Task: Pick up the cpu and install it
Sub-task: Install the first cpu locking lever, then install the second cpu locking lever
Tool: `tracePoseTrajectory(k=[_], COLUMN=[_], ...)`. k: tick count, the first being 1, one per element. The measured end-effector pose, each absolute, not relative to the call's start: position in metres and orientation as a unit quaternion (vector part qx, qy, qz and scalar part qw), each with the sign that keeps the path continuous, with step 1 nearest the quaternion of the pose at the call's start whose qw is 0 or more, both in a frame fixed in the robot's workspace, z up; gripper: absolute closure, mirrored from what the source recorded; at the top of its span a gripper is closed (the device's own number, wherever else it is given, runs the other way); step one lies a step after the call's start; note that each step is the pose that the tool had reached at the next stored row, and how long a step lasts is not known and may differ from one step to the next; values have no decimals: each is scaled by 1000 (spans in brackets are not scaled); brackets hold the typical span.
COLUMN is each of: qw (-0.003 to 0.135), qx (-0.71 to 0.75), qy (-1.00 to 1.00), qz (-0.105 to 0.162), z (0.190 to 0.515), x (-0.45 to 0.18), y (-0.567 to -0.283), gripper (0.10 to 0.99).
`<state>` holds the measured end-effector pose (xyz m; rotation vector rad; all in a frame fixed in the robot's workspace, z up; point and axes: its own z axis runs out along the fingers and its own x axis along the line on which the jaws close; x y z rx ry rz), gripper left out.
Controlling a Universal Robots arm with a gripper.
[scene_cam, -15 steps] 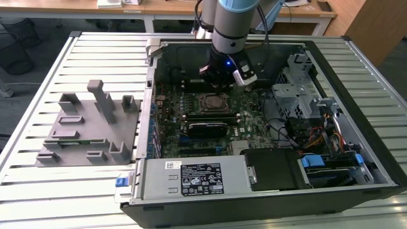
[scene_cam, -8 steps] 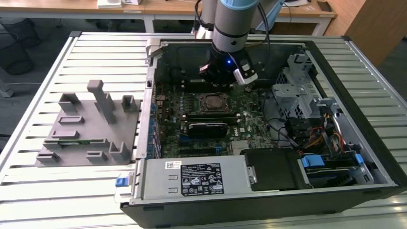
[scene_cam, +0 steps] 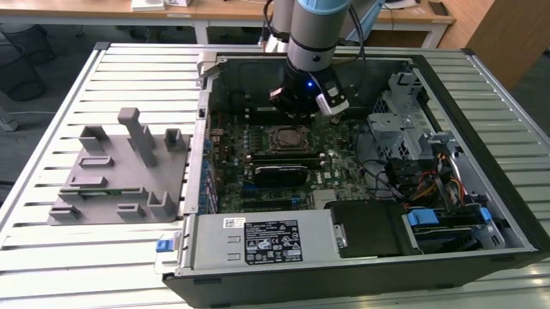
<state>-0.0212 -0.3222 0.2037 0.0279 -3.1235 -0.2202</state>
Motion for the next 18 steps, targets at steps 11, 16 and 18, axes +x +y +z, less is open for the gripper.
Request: tracePoseTrajectory(k=[11, 16, 18], qw=[5, 5, 5], qx=[9, 9, 9], qy=[-997, -997, -997], qz=[-70, -70, -70], z=[204, 204, 204], x=[-20, -20, -20], y=[-325, -327, -328], gripper=[980, 980, 980])
